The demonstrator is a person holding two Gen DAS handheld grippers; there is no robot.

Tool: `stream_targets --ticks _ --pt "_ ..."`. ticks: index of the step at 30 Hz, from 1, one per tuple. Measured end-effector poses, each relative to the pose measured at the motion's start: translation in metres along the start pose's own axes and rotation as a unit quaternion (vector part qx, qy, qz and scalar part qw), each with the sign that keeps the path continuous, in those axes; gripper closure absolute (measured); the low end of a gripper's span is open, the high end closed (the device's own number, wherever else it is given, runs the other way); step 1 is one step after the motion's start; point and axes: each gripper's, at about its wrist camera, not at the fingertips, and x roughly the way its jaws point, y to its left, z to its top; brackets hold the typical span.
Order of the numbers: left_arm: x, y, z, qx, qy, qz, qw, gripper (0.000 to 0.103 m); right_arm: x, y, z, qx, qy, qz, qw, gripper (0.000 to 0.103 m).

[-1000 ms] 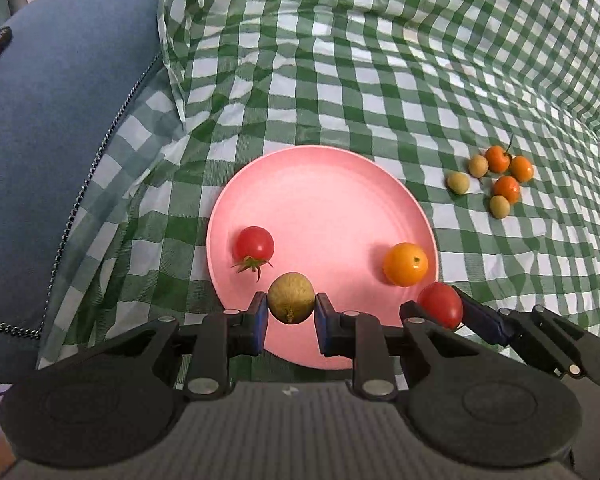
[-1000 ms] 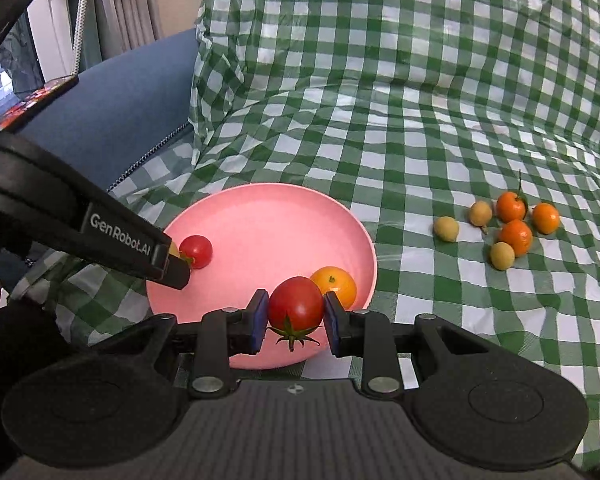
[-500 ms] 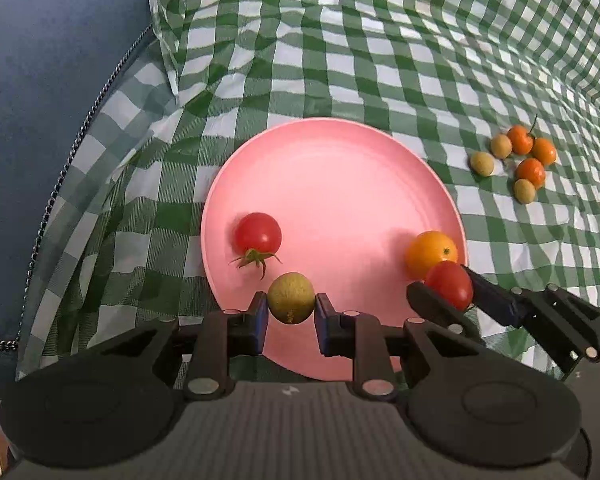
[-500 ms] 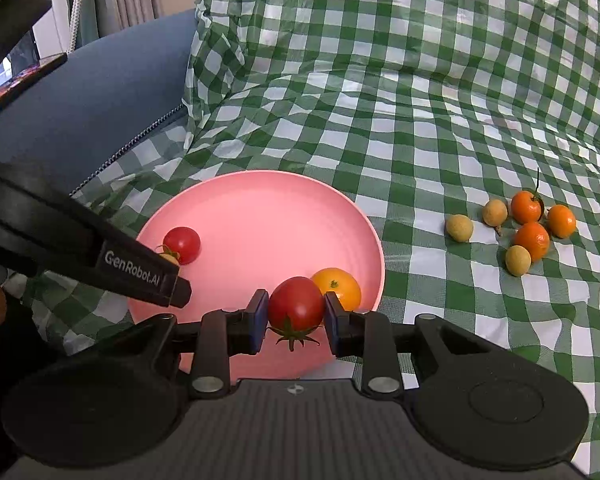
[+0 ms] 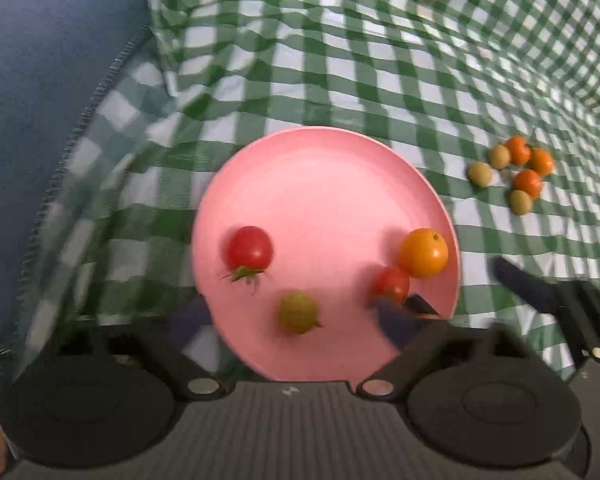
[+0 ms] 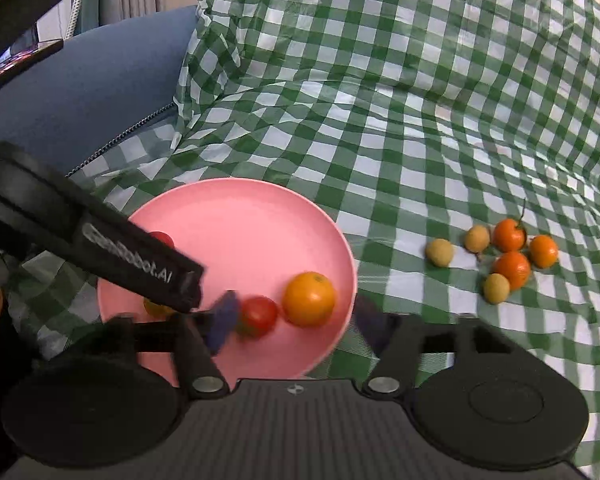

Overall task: Organize fruits
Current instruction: 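Lift both open tools away from the pink plate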

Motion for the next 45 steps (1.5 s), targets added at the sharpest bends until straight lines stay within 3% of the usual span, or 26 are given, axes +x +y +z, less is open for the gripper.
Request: stream_targets --ticks 2,8,12,15,24,30,45 --pt "-0.013 0.0 -0.006 0.011 -0.022 0.007 0.9997 0.0 -0.012 0.0 -0.001 0.0 0.003 -0.002 1.0 0.018" --pt "-0.05 0.016 -0.04 -0.013 -0.017 -0.002 0.9998 0.0 -0.061 0.009 -0.019 0.005 0.006 0.01 1.0 0.012" --pt "-0.076 0.013 -0.074 -0.032 -0.035 0.03 0.9984 0.0 -0.089 0.008 -0.028 0.031 0.005 -0.011 0.999 0.009" --pt "-0.093 0.005 -0.091 -0.031 -0.05 0.031 0.9977 0.0 -0.106 0.002 -0.032 0.042 -0.002 -0.027 0.999 0.007" --pt "-0.136 -0.004 -0.113 -0.03 -0.099 0.043 0.9938 0.0 -0.16 0.0 -0.045 0.06 -0.05 -0.045 0.996 0.006" --pt "-0.147 -0.008 -0.129 -0.031 -0.102 0.051 0.993 0.0 -0.184 0.003 -0.051 0.061 -0.074 -0.039 0.995 0.006" --pt "-0.166 -0.021 -0.139 -0.01 -0.125 0.057 0.9905 0.0 -0.203 0.001 -0.054 0.065 -0.098 -0.037 0.992 0.006"
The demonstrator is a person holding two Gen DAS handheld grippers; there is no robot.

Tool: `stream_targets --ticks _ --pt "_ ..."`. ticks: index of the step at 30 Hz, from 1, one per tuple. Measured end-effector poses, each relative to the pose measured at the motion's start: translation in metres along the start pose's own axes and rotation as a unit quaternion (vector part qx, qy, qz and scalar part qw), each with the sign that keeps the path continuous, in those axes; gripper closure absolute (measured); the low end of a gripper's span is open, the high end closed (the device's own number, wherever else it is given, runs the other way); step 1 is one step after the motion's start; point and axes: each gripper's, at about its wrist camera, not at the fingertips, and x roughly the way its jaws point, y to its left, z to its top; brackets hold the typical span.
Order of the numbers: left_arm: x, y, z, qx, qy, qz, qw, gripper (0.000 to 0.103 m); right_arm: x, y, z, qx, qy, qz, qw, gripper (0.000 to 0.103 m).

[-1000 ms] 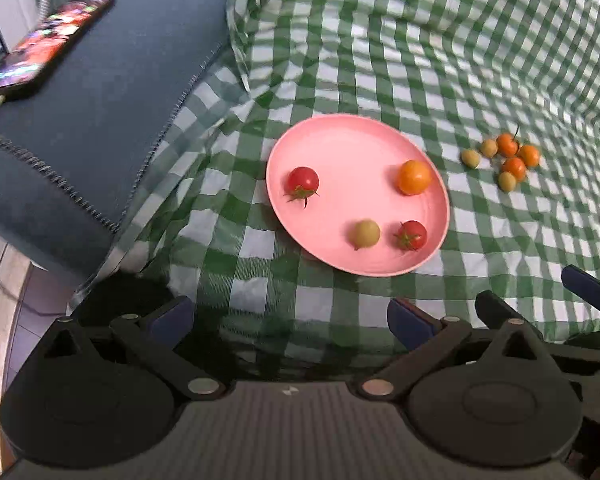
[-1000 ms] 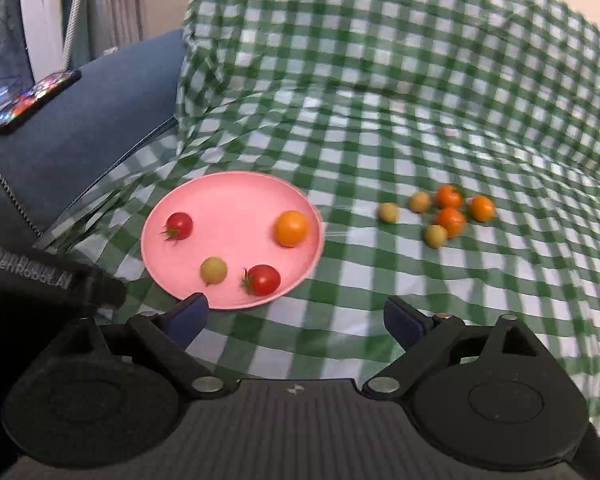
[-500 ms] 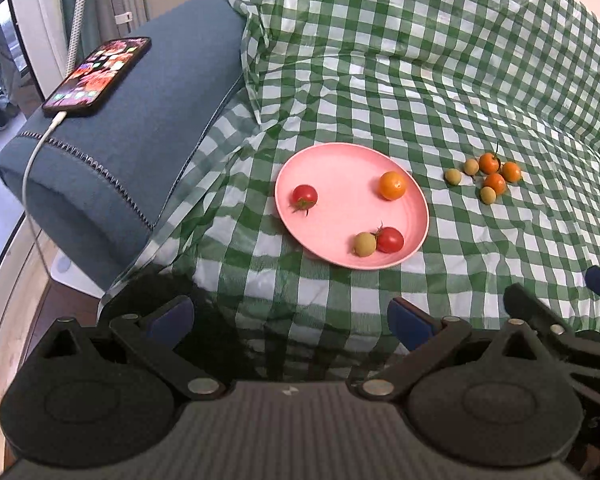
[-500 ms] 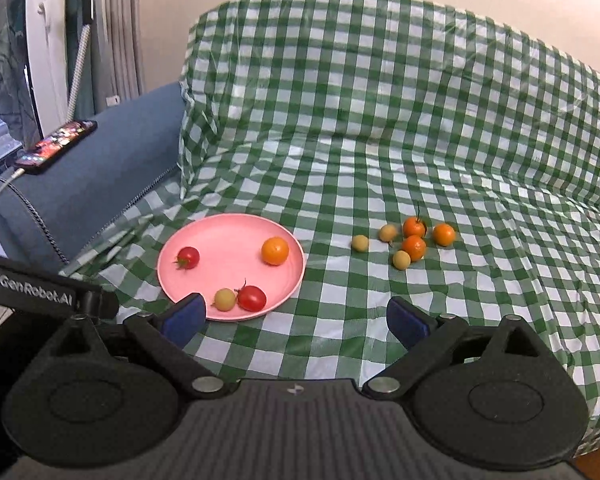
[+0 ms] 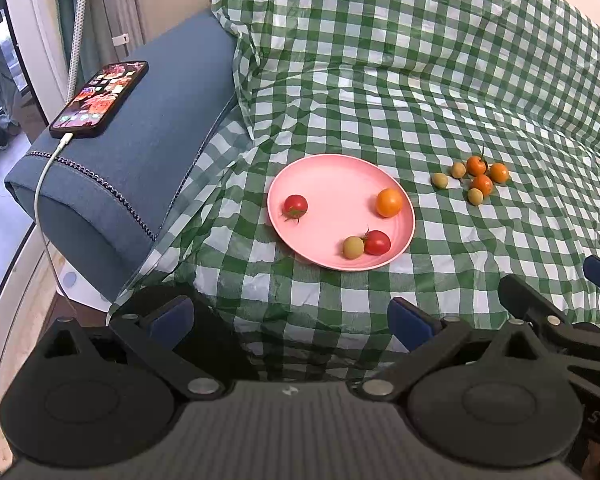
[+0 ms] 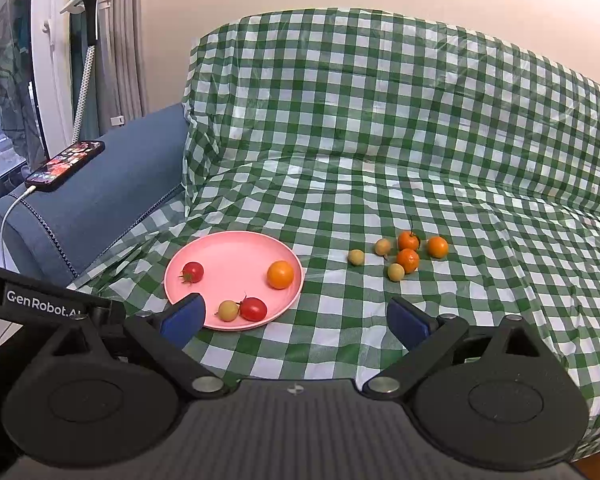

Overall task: Organize fruits
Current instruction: 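Lift both open tools away from the pink plate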

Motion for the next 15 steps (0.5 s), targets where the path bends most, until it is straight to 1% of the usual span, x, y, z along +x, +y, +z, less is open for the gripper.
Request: stream_targets --ticks 4,9,12,15 --pt "0.002 -0.001 0.001 0.007 0.002 0.005 1.0 0.0 0.002 0.0 0.0 0.003 0.002 0.002 1.0 0.006" --pt "0.008 -0.013 0.008 0.033 0.007 0.011 0.9994 0.0 0.01 -0.007 -0.002 0.018 0.008 -0.001 1.0 0.006" --pt "0.021 -0.028 0.018 0.054 0.025 0.009 0.9982 0.0 0.018 -0.02 -0.005 0.039 0.014 -0.005 0.999 0.006" --pt "0.036 -0.048 0.033 0.067 0.041 -0.001 0.9969 0.0 0.027 -0.038 -0.008 0.064 0.019 -0.017 0.998 0.005"
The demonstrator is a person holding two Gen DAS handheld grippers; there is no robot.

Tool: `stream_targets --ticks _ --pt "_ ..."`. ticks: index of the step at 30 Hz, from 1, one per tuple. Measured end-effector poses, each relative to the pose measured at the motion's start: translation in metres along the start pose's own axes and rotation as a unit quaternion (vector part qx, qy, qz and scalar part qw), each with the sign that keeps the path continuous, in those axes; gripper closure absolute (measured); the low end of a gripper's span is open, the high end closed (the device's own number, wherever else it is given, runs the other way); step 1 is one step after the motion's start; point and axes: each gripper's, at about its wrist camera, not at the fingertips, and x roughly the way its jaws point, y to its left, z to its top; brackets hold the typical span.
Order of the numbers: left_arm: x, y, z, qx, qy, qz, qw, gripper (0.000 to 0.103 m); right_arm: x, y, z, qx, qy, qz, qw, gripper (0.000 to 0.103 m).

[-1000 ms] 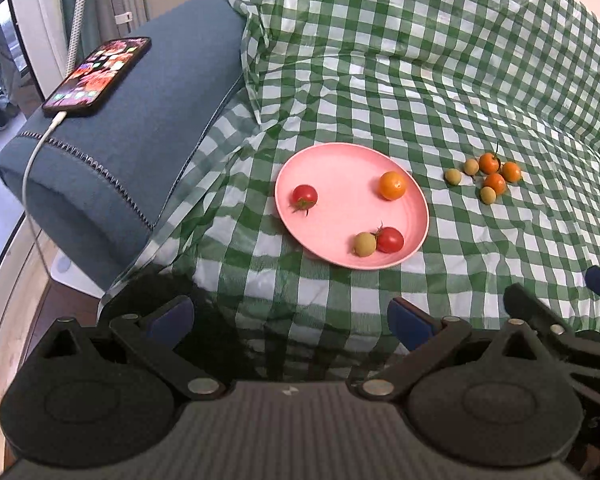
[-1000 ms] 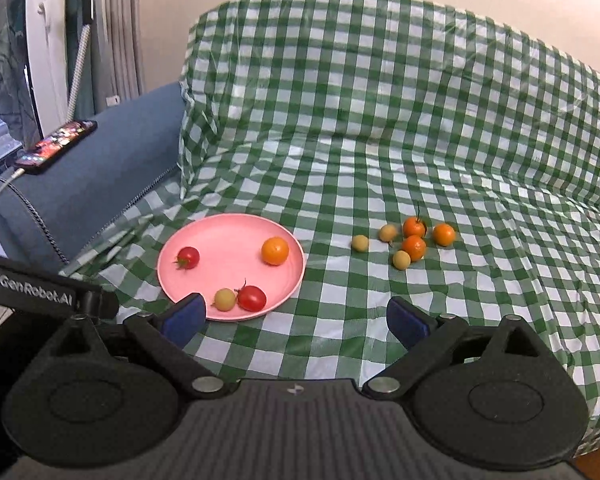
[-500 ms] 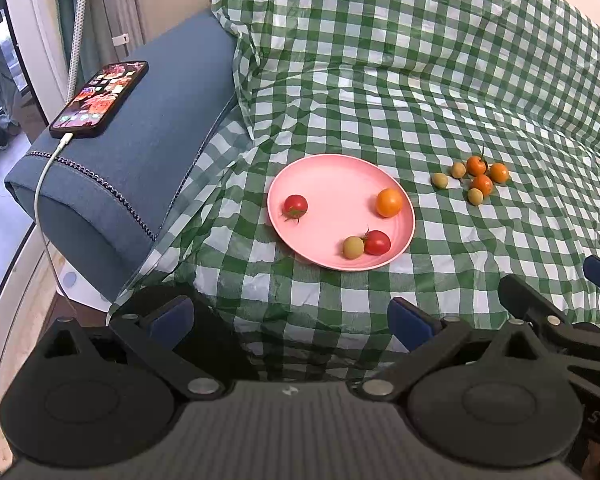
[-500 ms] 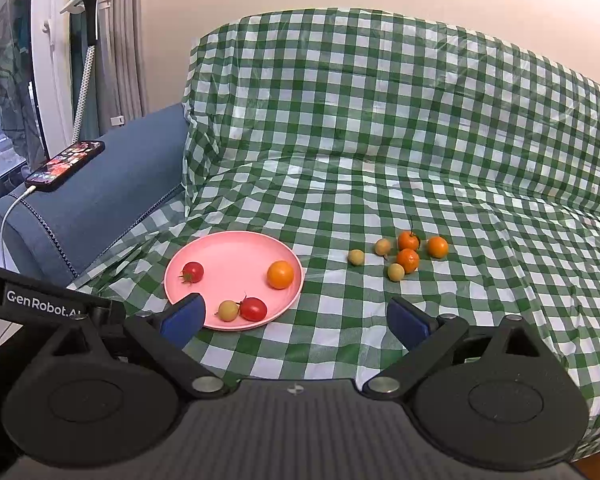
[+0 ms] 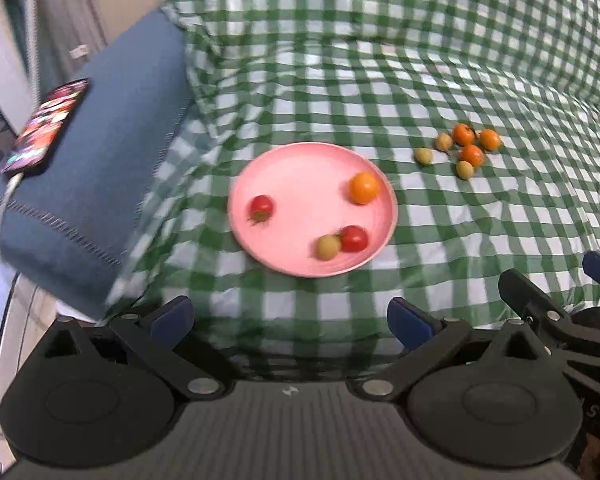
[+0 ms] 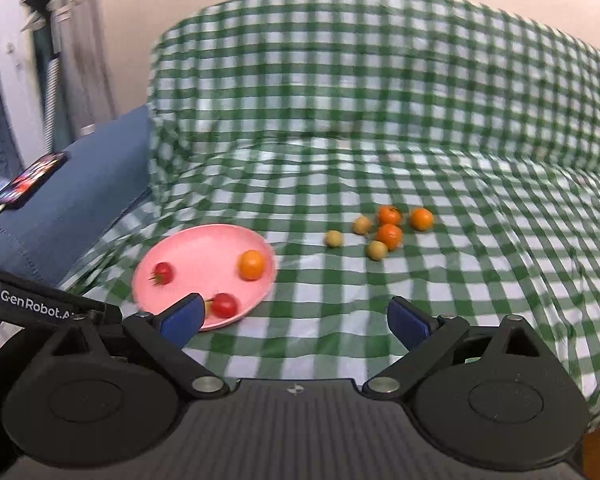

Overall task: Organize fruits
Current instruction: 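Lift both open tools away from the pink plate, then grasp a tangerine with the right tool while the left grasps a yellow tomato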

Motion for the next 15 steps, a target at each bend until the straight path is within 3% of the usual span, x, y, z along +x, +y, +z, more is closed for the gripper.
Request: stream_targets --ticks 6,12,15 --pt "0.042 -0.04 0.056 0.001 0.041 -0.029 0.9987 0.0 0.04 -0.056 0.009 0.044 -0.001 -0.058 0.997 0.003" --pt "0.115 -0.087 0.123 0.017 0.082 -0.043 0.9956 0.0 0.115 -0.123 0.019 0.111 0.016 -0.119 0.986 0.003" --pt "0.157 -0.111 0.152 0.033 0.108 -0.033 0.993 0.0 0.16 -0.137 0.028 0.096 0.013 -0.127 0.987 0.003"
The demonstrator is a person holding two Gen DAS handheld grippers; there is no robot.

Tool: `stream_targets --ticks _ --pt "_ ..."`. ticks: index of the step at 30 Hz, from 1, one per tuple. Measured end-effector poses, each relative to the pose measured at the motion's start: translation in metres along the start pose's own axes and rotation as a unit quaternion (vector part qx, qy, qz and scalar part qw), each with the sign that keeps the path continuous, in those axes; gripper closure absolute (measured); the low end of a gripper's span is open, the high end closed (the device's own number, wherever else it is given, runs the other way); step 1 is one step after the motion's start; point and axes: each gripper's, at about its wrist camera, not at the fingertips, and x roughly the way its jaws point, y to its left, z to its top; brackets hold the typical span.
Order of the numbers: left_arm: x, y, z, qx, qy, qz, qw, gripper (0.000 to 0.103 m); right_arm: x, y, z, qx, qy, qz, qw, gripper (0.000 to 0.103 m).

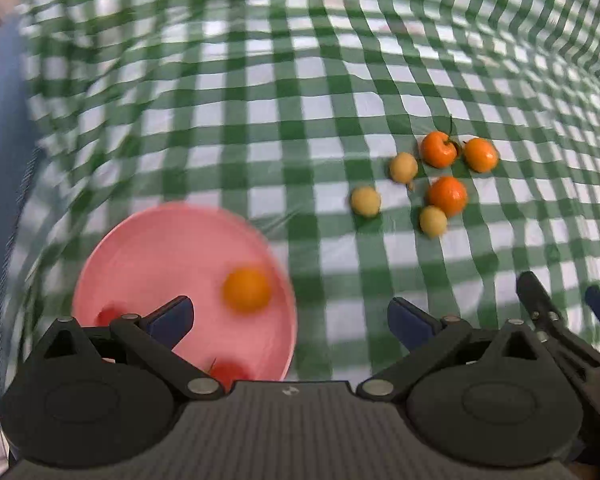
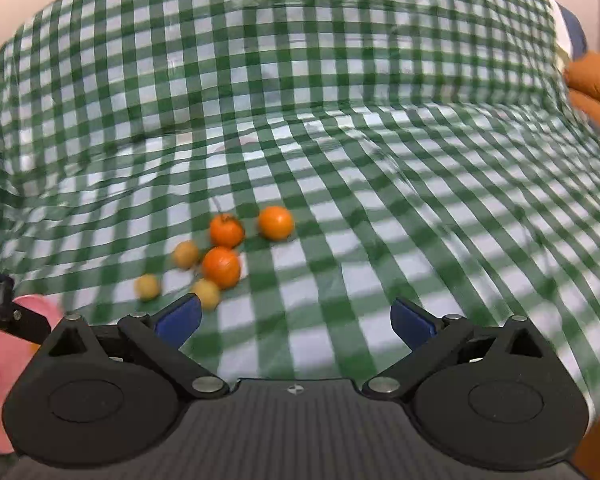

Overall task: Organize fruits
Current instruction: 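Grasp a tangerine with the right tool while the left grasps a yellow tomato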

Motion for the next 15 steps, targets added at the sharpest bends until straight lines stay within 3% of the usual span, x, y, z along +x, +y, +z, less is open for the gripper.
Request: stream_targets --ticks 3,6,15 --pt "0.031 -0.015 0.029 0.001 0.02 0.012 0.9997 0.0 0.04 0.009 0.004 -0.04 -0.009 -0.008 0.999 0.003" --pt "0.057 -0.025 0.049 0.01 0.036 0.022 0.999 0.0 0.074 0.014 0.009 -0.035 -0.005 0.017 0.999 0.003" --pt "0.096 -0.021 0.069 0.015 0.055 0.026 0.998 0.0 0.132 0.023 0.008 -0.059 0.003 0.064 0.996 0.007"
